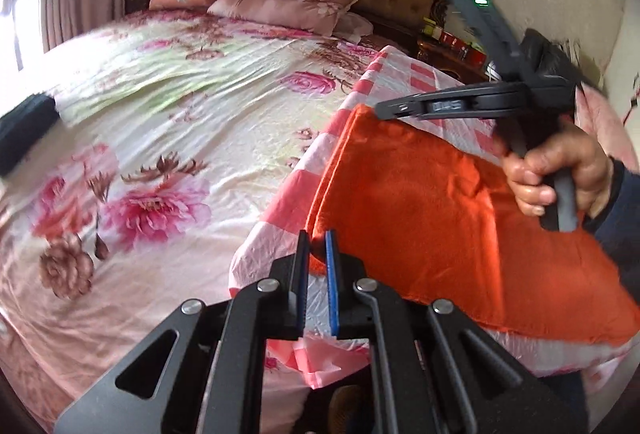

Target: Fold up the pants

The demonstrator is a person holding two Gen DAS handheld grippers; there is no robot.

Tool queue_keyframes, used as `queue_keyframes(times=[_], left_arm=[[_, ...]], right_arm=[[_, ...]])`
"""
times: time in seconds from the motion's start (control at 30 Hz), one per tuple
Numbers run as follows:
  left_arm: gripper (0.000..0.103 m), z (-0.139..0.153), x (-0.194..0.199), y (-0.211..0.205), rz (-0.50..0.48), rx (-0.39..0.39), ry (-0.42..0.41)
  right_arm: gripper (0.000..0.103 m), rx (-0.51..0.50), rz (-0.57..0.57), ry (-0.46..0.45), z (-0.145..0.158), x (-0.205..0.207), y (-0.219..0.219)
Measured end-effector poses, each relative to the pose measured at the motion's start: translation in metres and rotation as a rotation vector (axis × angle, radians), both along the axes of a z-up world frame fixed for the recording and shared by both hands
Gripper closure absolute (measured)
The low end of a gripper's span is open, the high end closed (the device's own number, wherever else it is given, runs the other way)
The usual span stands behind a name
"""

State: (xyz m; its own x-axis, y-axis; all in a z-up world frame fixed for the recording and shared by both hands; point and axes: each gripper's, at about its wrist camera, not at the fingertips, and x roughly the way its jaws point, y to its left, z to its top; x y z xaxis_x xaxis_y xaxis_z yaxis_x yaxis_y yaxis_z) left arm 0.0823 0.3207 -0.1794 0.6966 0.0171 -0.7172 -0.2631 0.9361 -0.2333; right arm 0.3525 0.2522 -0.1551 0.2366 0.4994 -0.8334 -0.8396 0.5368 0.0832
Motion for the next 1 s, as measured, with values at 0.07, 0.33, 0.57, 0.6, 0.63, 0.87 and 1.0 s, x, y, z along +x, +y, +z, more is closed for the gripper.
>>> queue_keyframes(times=[0.07, 0.33, 0.57, 0.6, 0.63, 0.87, 1.0], left_arm=[[0.085, -0.002, -0.005, 0.011, 0.018, -0.079, -0.015], [0.075, -0.015, -0.02, 0.049, 0.014, -0.372, -0.074], [0.076, -0.011, 0.003, 0.025, -0.069, -0.213, 0.004], [0.076, -0.009, 0.007, 0.017, -0.087, -0.153, 0.018], [0.076, -0.008, 0.011, 0.009, -0.105, -0.081, 0.035], [0.057, -0.007, 0.025, -0.024, -0.163, 0.146, 0.105], [0.043, -0.009, 0.032, -0.033, -0.147, 0.164, 0.13]], right_arm=[[0.089, 0.046, -0.081, 0.03, 0.015, 0.007, -0.021], [0.064, 0.031, -0.358, -0.024, 0.036, -0.083, -0.18], [0.062, -0.152, -0.696, -0.09, 0.01, -0.175, -0.341], [0.057, -0.152, -0.767, -0.099, 0.012, -0.179, -0.37], [0.05, -0.167, -0.863, -0.12, 0.014, -0.183, -0.406], [0.049, -0.169, -1.396, -0.14, 0.027, -0.202, -0.637], [0.038, -0.073, -1.387, -0.021, 0.022, -0.195, -0.706]])
